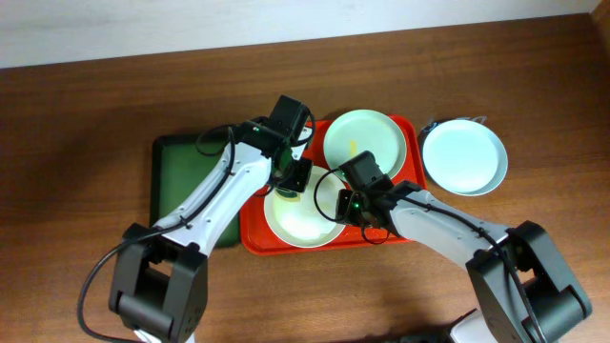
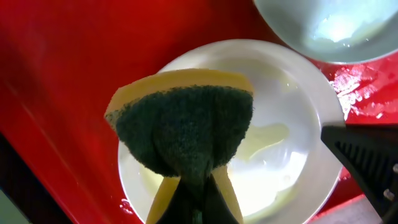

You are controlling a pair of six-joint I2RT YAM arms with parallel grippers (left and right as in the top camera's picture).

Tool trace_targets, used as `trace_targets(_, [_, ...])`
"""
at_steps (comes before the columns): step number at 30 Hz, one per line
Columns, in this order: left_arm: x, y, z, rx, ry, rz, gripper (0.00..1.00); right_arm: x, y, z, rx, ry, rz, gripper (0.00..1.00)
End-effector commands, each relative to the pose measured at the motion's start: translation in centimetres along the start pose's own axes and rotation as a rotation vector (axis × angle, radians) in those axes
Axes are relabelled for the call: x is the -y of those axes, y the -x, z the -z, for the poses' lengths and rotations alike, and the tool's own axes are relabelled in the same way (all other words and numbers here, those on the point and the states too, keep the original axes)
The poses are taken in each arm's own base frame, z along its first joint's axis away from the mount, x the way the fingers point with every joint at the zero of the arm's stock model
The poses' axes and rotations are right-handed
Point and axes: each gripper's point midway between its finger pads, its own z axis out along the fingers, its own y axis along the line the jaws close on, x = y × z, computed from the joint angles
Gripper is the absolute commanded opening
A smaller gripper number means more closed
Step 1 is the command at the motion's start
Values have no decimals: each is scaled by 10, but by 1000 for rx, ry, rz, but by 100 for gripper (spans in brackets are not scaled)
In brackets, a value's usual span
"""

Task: Clean dirty plates on tray and stack at the side
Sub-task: 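Scrub the plate with the sponge while the right gripper holds it, then drop the sponge into the green tray and raise the left arm aside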

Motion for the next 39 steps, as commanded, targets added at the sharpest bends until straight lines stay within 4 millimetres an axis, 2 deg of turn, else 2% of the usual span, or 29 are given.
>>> trace_targets(1, [-5,-6,-30,-61,29,-17,0,2,-6,-1,-12,-10,1,4])
trace_targets(4, [-10,-13,-70,-119,47,-14,0,2,-6,-1,-12,-10,1,4])
trace_targets(7, [-1,-33,-92,-210,-11,-6,0,3,-6,-1,-13,-10,1,4])
trace_targets(9, [18,-47,-90,-273,-123,-6,0,2,-6,-1,-12,-10,1,4])
trace_targets(12, [41,-53,-71,-304,-276,-67,0,3,-6,-1,-13,-10,1,4])
trace_targets(14, [38,-47,-52,-283,-279,-63,0,3,-5,-1,-11,-13,1,4])
trace_targets(15, [34,-40,-36,-251,-279,-54,0,3,-5,-1,-11,-13,1,4])
trace_targets(18, [0,-20,11,-135,-225,18,0,3,-5,-1,-11,-13,1,4])
trace_targets(21, [-49,-16,34,-81,-69,132,0,3,-5,-1,-11,-13,1,4])
trace_targets(22, [-74,-19,36,-82,16,213,0,3,-5,-1,-11,-13,1,4])
trace_targets(23, [-81,-21,37,-85,24,233,0,3,-5,-1,-11,-13,1,4])
trace_targets(29, [-93,-20,37,-77,49,290,0,3,-5,-1,-11,-13,1,4])
trace_targets(30, [-103,-23,38,-78,109,325,0,3,-5,-1,-11,-14,1,4])
trace_targets(31, [-126,-29,42,-78,249,403,0,3,-6,-1,-12,-14,1,4])
trace_targets(33, [-148,-35,48,-72,359,466,0,4,-6,-1,-13,-16,1,4])
trace_targets(37, [-167,-48,49,-102,379,523,0,4,-6,-1,-13,-16,1,4])
trace_targets(39, [-172,-60,38,-130,384,537,0,4,-6,-1,-13,-16,1,4])
